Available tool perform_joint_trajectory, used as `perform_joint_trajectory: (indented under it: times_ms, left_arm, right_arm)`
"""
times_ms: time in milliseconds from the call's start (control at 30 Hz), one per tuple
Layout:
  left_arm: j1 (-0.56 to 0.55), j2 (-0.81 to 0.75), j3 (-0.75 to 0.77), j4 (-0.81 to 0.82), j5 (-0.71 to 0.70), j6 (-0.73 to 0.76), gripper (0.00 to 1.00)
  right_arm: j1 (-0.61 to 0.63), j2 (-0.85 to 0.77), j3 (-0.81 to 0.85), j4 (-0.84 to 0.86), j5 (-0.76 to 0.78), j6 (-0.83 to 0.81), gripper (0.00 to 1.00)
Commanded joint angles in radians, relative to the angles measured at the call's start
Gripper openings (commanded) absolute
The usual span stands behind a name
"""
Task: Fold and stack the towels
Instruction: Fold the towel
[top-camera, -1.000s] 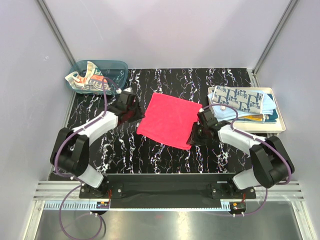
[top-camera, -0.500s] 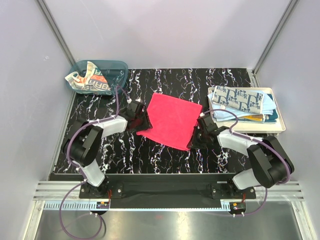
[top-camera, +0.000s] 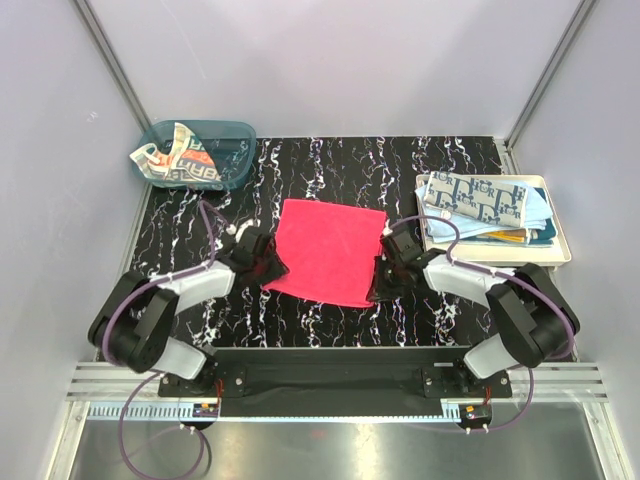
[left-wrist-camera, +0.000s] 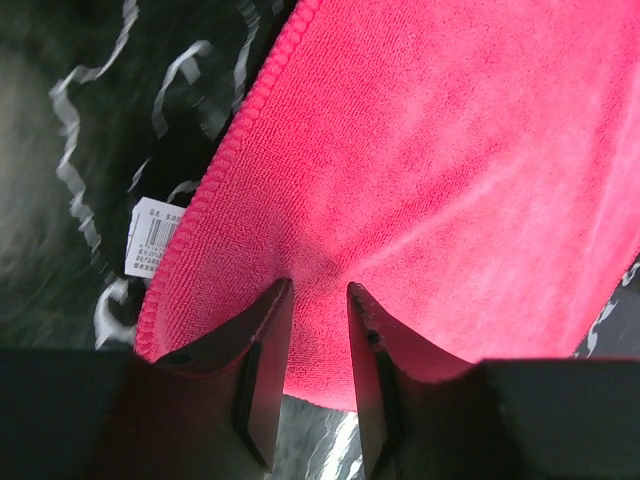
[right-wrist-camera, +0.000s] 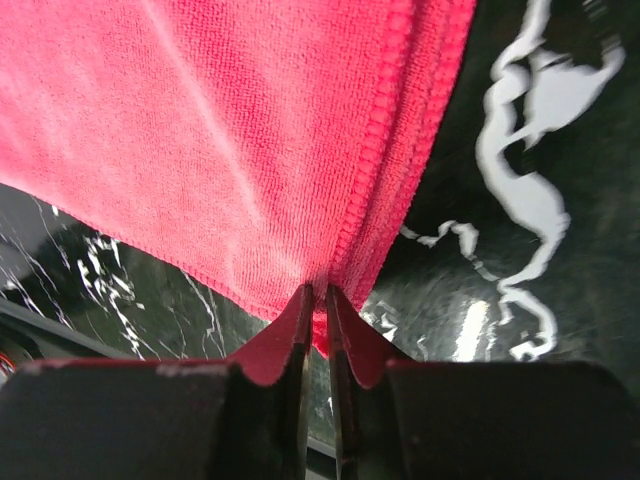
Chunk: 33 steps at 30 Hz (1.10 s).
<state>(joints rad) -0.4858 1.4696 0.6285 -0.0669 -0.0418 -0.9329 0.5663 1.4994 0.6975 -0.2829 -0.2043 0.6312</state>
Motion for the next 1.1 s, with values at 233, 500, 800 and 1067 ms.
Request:
perform_joint_trajectory:
  times_ms: [233,500,800,1067]
  left_arm:
    - [-0.069,-0.173,-0.098,-0.203,-0.064,-0.119,0.36]
    - [-0.037,-0.152,0.205,-0.258,-0.141,0.029,0.49]
    - [0.096,0.297,0.655,-0.292,-0.247,0.319,0.47]
    - [0.207,0.498,0.793,-0.274,-0.022,0.531,0.47]
  right_arm:
    - [0.06,-0.117,-0.059,-0.18,-0.024,0.004,0.19]
    - [0.005,-0.128,0.239,-0.254,0.166,0.012,0.32]
    - [-0.198,0.238,0.592,-0.187,0.263,-0.106,0.3]
    - [-0.213,0.442,0.726,-0.17,0.261,-0.154,0.32]
